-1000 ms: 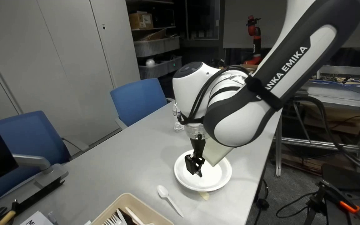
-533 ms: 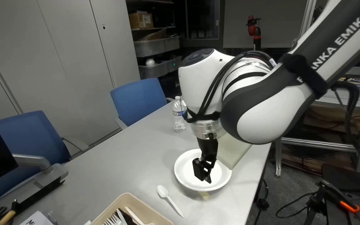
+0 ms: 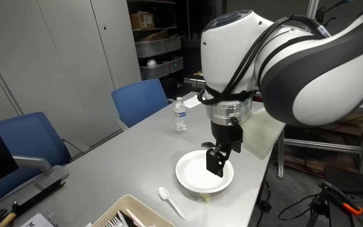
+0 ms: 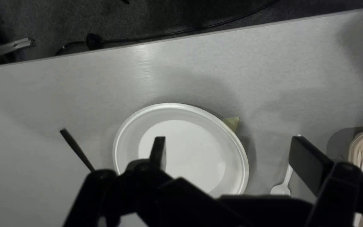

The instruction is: Put the spoon on the plate on the table and then center the plate

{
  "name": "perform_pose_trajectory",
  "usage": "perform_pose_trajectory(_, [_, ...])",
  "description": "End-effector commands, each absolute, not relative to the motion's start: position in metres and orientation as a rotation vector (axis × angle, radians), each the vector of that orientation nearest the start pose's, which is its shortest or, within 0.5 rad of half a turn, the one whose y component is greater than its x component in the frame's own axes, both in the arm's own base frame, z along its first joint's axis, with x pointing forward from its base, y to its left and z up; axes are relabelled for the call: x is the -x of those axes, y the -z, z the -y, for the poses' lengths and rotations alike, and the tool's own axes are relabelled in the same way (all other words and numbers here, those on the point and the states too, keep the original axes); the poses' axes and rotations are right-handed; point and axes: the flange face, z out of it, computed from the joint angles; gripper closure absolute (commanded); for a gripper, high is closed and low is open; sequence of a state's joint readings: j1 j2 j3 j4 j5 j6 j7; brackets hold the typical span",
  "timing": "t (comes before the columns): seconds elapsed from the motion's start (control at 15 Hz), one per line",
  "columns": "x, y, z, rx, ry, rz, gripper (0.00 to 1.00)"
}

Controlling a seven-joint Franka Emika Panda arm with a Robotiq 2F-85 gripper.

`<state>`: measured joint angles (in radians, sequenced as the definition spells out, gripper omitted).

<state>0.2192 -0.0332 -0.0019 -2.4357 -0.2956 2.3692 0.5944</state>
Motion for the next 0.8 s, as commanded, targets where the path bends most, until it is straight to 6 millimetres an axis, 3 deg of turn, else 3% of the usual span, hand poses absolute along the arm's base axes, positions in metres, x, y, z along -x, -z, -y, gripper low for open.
perform_pose_trajectory(0.0, [-0.442, -0.345, -0.098, 3.335, 0.205, -0.159, 0.0])
perform_pose_trajectory(0.4, [-0.427, -0.376, -0.099, 3.271, 0.354, -0.1, 0.0])
perform_pose_trajectory(0.47, [-0.439, -0.367, -0.104, 3.3, 0.29, -0.135, 0.0])
perform_pose_trajectory(0.73, [-0.438, -0.366, -0.104, 3.305, 0.29, -0.13, 0.0])
